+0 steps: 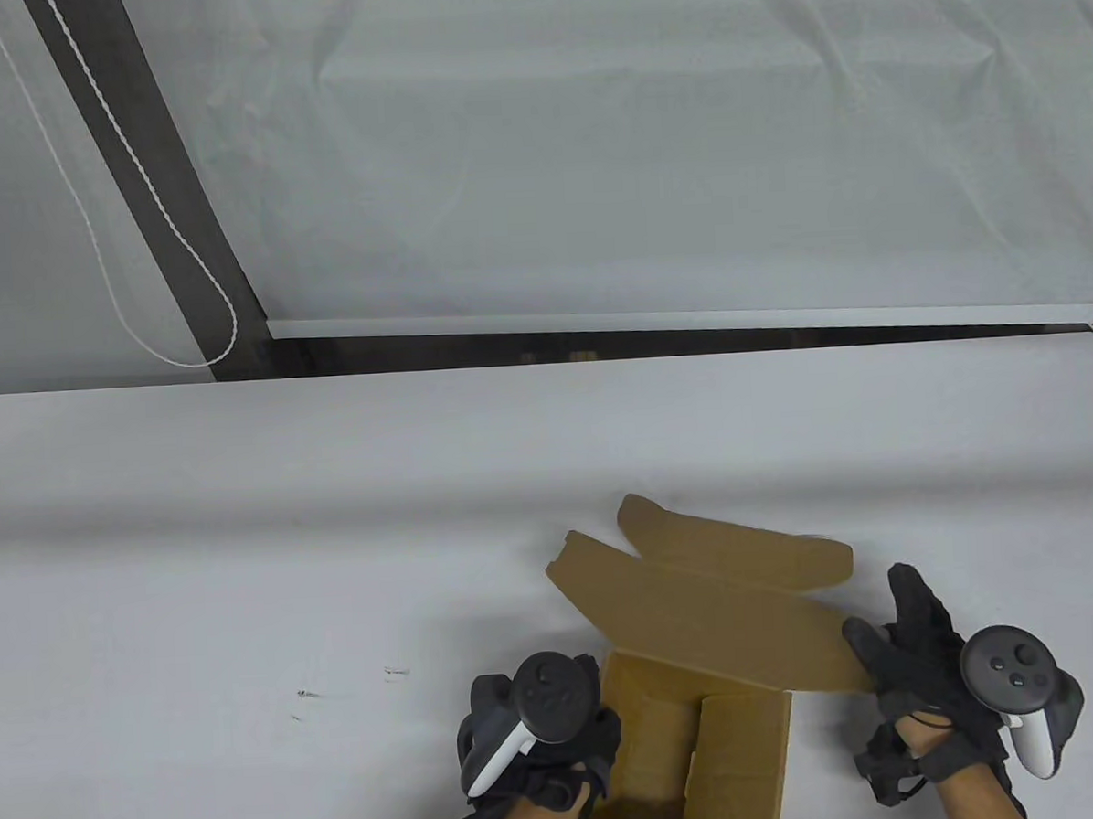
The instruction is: Fully disassemble mailer box
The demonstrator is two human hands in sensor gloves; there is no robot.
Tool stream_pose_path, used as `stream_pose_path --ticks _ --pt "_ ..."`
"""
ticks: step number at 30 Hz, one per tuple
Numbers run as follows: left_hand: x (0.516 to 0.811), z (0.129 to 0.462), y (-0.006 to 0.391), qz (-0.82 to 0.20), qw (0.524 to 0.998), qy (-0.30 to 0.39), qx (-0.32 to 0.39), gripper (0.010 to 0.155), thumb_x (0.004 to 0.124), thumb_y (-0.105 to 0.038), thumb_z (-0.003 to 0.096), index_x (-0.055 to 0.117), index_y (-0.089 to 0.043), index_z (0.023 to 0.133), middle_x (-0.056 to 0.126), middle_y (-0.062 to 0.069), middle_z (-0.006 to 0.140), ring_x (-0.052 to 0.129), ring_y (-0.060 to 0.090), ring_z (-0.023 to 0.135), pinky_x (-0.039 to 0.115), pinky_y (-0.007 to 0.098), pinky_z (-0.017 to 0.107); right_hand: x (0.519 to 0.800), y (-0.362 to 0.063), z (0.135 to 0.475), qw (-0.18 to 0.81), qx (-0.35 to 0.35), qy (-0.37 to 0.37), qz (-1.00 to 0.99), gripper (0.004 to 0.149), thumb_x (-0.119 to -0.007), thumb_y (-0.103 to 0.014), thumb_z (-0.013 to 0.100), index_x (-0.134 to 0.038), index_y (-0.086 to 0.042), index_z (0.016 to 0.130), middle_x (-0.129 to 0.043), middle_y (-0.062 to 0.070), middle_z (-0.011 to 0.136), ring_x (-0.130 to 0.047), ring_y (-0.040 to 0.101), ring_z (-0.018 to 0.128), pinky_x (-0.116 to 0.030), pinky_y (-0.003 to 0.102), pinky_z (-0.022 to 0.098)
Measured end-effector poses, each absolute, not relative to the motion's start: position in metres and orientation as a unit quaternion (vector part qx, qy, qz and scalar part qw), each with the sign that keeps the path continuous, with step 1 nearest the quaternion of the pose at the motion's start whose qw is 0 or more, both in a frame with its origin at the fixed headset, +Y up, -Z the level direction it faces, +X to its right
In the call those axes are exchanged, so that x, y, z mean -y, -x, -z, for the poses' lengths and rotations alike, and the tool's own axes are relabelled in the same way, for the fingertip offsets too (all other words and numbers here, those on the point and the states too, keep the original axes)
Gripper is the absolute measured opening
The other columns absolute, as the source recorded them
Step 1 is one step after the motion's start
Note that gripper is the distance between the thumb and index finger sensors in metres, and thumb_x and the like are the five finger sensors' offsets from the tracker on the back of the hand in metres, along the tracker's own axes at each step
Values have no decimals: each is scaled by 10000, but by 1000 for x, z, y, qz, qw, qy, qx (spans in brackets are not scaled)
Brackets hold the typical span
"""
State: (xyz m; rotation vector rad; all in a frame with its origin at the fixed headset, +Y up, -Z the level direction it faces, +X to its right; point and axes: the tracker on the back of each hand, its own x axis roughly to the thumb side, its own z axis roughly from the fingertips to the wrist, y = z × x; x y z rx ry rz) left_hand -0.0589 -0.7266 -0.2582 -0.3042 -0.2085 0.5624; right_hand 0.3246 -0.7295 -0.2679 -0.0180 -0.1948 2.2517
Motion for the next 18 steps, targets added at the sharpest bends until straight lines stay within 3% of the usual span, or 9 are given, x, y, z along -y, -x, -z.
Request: stream_pose_path --ticks 3,5,8,10,12,13,15,16,18 --pt "727 260 64 -284 943 146 93 675 769 -338 528 494 -8 1048 931 192 491 922 266 274 692 655 455 714 -312 261 399 112 -20 -910 796 -769 -484 558 -372 -108 1138 -187 359 1122 -532 541 944 -382 707 703" --pt "727 261 66 -287 943 140 87 669 762 -329 530 488 -8 1049 931 194 489 924 264 273 694 654 455 703 -298 255 365 142 -74 -917 760 -766 -486 559 -429 -119 1134 -189 339 1136 -507 521 964 -369 692 718" --pt "727 262 69 -292 945 125 74 688 756 -335 532 458 8 1048 927 194 491 928 259 277 695 653 457 695 -270 248 342 128 -165 -916 719 -757 -506 563 -502 -143 1128 -214 292 1174 -424 539 1007 -302 698 744" --pt "729 262 71 -303 943 122 72 714 752 -355 537 411 -12 1063 925 195 513 935 274 301 684 659 472 696 -244 245 341 93 -283 -891 664 -758 -496 560 -599 -148 1103 -407 284 1178 -501 558 991 -343 711 734" --pt "731 262 73 -310 940 121 75 733 744 -369 543 353 -56 1078 924 194 547 943 297 337 672 661 488 706 -213 242 318 -27 -393 -862 638 -764 -491 553 -670 -142 1080 -559 271 1161 -535 576 996 -347 719 734" --pt "731 262 73 -313 939 119 76 747 739 -383 547 321 -77 1085 922 190 574 946 314 365 661 665 499 711 -204 241 305 -83 -405 -858 634 -758 -490 557 -676 -127 1070 -616 279 1133 -582 547 994 -341 728 726" --pt "732 263 74 -323 936 115 82 773 732 -408 551 273 -103 1093 895 195 633 931 353 426 624 680 523 724 -191 237 250 -165 -389 -871 648 -768 -486 554 -664 -110 1071 -594 287 1138 -478 516 1051 -83 712 745" --pt "732 262 75 -328 934 113 88 790 729 -411 555 224 -142 1100 834 218 737 896 396 525 567 700 557 730 -185 236 177 -167 -387 -889 659 -772 -486 550 -650 -109 1077 -563 294 1141 -397 508 1057 -3 685 735" --pt "729 261 73 -340 929 96 114 807 729 -417 563 176 -219 1115 575 272 962 682 487 789 370 749 632 732 -182 237 119 -133 -388 -904 630 -775 -471 545 -692 -103 1049 -595 286 1120 -424 482 1041 -30 691 741"
